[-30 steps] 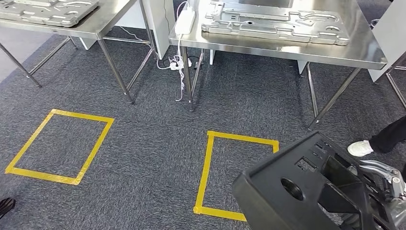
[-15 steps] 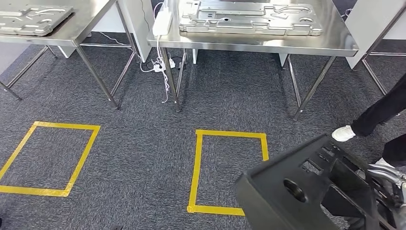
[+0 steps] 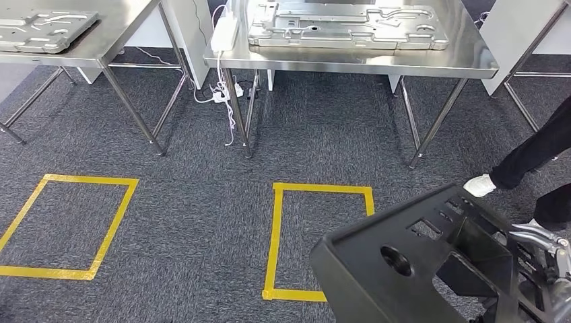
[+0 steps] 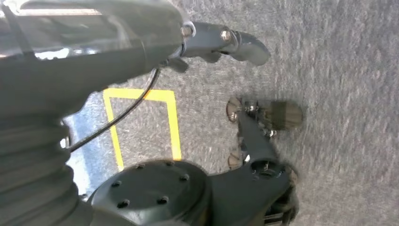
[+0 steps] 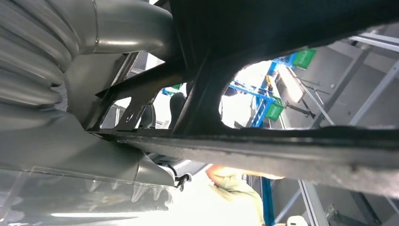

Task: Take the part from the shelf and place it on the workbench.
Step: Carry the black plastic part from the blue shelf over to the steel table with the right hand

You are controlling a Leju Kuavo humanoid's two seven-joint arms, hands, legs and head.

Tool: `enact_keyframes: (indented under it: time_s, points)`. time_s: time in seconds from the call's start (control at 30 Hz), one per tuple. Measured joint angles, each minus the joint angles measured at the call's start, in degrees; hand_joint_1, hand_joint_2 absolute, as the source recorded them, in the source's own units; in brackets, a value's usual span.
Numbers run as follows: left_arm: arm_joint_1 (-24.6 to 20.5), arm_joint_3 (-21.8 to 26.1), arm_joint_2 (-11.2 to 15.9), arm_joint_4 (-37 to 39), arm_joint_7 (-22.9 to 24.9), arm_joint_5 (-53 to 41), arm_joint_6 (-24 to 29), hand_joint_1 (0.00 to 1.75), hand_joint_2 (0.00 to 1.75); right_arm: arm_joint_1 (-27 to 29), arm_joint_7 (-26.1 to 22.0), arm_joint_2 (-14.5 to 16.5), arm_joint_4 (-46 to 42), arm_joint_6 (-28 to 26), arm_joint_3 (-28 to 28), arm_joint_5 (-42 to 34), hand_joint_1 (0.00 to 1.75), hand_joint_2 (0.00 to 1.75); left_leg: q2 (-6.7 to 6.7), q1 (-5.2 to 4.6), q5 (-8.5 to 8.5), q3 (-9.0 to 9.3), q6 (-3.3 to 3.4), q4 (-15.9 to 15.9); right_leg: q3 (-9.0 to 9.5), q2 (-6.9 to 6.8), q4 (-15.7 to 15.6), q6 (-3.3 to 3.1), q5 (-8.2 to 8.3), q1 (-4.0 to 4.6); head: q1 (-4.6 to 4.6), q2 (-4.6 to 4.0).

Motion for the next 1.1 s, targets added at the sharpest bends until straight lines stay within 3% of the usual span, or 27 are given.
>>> enact_keyframes:
  time_s: [0.07,0.13,0.17,0.2,0.23,0.3,0.33,0.4,0.43,0.5,0.53,0.6,0.67,0.73,0.77,0.8,0.9,0.93,1.0,1.03,1.07,1.1]
  points:
    - [-0.11,0.0,-0.15,-0.01,0.0,-0.01,0.01,0.0,1.75,-0.18,0.04,0.03,-0.01,-0.09,0.08,0.08,1.1,1.75,-0.17,0.34,0.29,0.93,0.39,-0.95,-2.52,0.54,4.24,0.2,-2.3,0.02,0.43,0.0]
    - [-0.14,0.0,-0.15,-0.02,0.02,-0.01,0.02,0.0,1.75,-0.21,0.1,0.05,0.01,-0.14,0.18,0.09,1.1,1.75,-0.31,0.58,0.18,1.04,0.21,-0.92,-6.47,0.91,11.17,0.48,-5.16,-0.15,1.08,0.0]
    - [-0.12,0.01,-0.15,-0.02,0.02,-0.01,0.02,0.0,1.75,-0.16,0.14,0.05,0.01,-0.16,0.19,0.09,1.1,1.75,-0.39,0.79,-0.01,1.14,-0.06,-0.83,-7.97,0.95,13.51,0.77,-5.68,-0.32,1.28,0.0]
    - [-0.07,0.01,-0.18,-0.02,0.04,-0.01,0.02,0.0,1.75,-0.14,0.16,0.05,0.02,-0.19,0.19,0.09,1.1,1.75,-0.47,1.11,-0.31,1.33,-0.47,-0.68,-8.52,0.96,13.98,1.13,-5.17,-0.52,1.35,0.0]
    - [-0.02,0.01,-0.21,-0.02,0.06,0.0,0.01,0.0,1.75,-0.14,0.17,0.05,0.02,-0.2,0.2,0.09,1.1,1.75,-0.55,1.59,-0.76,1.66,-1.02,-0.44,-7.93,0.95,12.24,1.57,-3.52,-0.8,1.43,0.0]
    - [0.05,0.02,-0.23,-0.03,0.1,-0.01,0.01,0.0,1.75,-0.16,0.17,0.05,0.05,-0.21,0.2,0.09,1.1,1.75,-0.65,2.59,-2.01,2.49,-2.41,0.32,-4.74,0.91,5.35,2.71,0.45,-1.49,1.66,0.0]
    - [0.02,0.03,-0.14,-0.05,0.1,-0.01,0.04,0.0,1.75,-0.2,0.19,0.08,0.13,-0.24,0.23,0.09,1.1,1.75,-0.64,2.83,-2.66,2.73,-3.16,0.85,-3.5,0.84,2.44,2.79,0.71,-1.59,2.23,0.0]
    - [-0.1,0.04,0.03,-0.1,0.07,0.0,0.09,0.0,1.75,-0.08,0.27,0.11,0.3,-0.29,0.23,0.1,1.1,1.75,-0.5,2.66,-3.67,2.92,-4.13,1.37,-2.61,0.84,1.01,1.69,-0.89,-1.63,2.73,0.0]
    - [-0.16,0.04,0.04,-0.11,0.05,0.0,0.11,0.0,1.75,0.01,0.32,0.15,0.36,-0.35,0.22,0.1,1.1,1.75,-0.41,2.56,-3.95,3.09,-4.4,1.51,-2.46,0.92,0.96,0.6,-1.77,-1.58,2.7,0.0]
    - [-0.24,0.04,-0.01,-0.1,0.03,-0.01,0.09,0.0,1.75,0.15,0.33,0.19,0.37,-0.43,0.19,0.16,1.1,1.75,-0.67,2.81,-3.57,3.06,-4.54,2.91,-1.36,1.35,1.18,-0.78,-2.49,-1.59,1.6,0.0]
    - [-0.32,0.04,-0.01,-0.09,0.03,-0.01,0.09,0.0,1.75,0.09,0.3,0.2,0.36,-0.45,0.2,0.22,1.1,1.75,-1.1,2.89,-3.13,1.72,-4.55,5.7,-0.45,1.52,1.0,-1.26,-2.96,-1.49,1.23,0.0]
    - [-0.36,0.04,-0.02,-0.08,0.04,0.01,0.05,0.0,1.75,0.03,0.29,0.23,0.34,-0.46,0.24,0.34,1.1,1.75,-2.01,2.6,-3.48,-3.68,-4.35,14.15,1.53,1.68,0.33,-1.89,-4.03,-1.24,0.52,0.0]
    - [-0.03,0.05,-0.02,-0.06,0.1,0.05,0.02,0.0,1.75,0.02,0.34,0.28,0.34,-0.47,0.33,0.41,1.1,1.75,-2.41,1.9,-6.85,-9.84,-3.96,20.95,3.74,2.09,-0.61,-2.25,-5.16,-0.94,-0.05,0.0]
    - [0.39,0.09,-0.02,-0.05,0.14,0.11,0.02,0.0,1.75,0.03,0.41,0.3,0.34,-0.47,0.46,0.44,1.1,1.75,-2.61,1.21,-10.12,-13.41,-3.36,21.35,6.8,2.73,-1.98,-2.45,-6.44,-0.62,-0.47,0.0]
    - [0.5,0.1,-0.02,-0.04,0.15,0.13,0.02,0.0,1.75,0.03,0.45,0.31,0.35,-0.47,0.54,0.44,1.1,1.75,-2.7,0.9,-10.32,-14.15,-3.01,19.51,8.53,3.0,-2.79,-2.46,-7.09,-0.49,-0.63,0.0]
    - [0.58,0.13,-0.02,-0.03,0.15,0.14,0.02,0.0,1.75,0.04,0.48,0.31,0.36,-0.47,0.61,0.44,1.1,1.75,-2.83,0.57,-8.54,-14.44,-2.54,16.37,10.42,3.21,-3.76,-2.38,-7.81,-0.37,-0.76,0.0]
    - [1.01,0.25,0.0,-0.01,0.2,0.16,0.02,0.0,1.75,-0.01,0.63,0.34,0.54,-0.47,0.73,0.42,1.1,1.75,-3.57,-0.74,5.99,-14.13,-0.78,5.36,15.79,3.96,-7.39,-1.85,-9.79,-0.33,-0.58,0.0]
    - [1.19,0.32,0.0,-0.01,0.21,0.16,0.02,0.0,1.75,-0.03,0.65,0.38,0.62,-0.47,0.76,0.43,1.1,1.75,-3.79,-1.18,8.76,-13.49,-0.35,3.35,17.8,4.27,-8.61,-1.59,-9.89,-0.36,-0.46,0.0]
    - [1.1,0.42,0.0,-0.01,0.2,0.15,0.02,0.0,1.75,-0.23,0.68,0.43,0.67,-0.48,0.8,0.47,1.1,1.75,-3.88,-1.48,8.11,-11.24,0.08,2.3,19.47,4.53,-7.79,-0.74,-8.55,-0.23,-0.41,0.0]
    - [0.81,0.43,-0.02,-0.02,0.15,0.15,0.02,0.0,1.75,-0.37,0.69,0.45,0.61,-0.5,0.8,0.52,1.1,1.75,-3.89,-1.4,7.57,-10.06,0.34,2.0,18.59,4.22,-4.73,-0.35,-7.46,-0.1,-0.4,0.0]
    - [0.52,0.44,-0.03,-0.02,0.14,0.16,0.02,0.0,1.75,-0.5,0.72,0.46,0.56,-0.53,0.81,0.57,1.1,1.75,-3.84,-1.29,7.09,-8.95,0.64,1.89,16.12,3.76,-0.35,-0.16,-6.84,0.08,-0.24,0.0]
    - [0.3,0.44,-0.04,-0.03,0.11,0.16,0.04,0.0,1.75,-0.56,0.74,0.47,0.55,-0.57,0.84,0.61,1.1,1.75,-3.78,-1.21,6.49,-7.86,0.99,1.78,13.03,3.26,4.38,-0.19,-7.29,0.26,0.03,0.0]
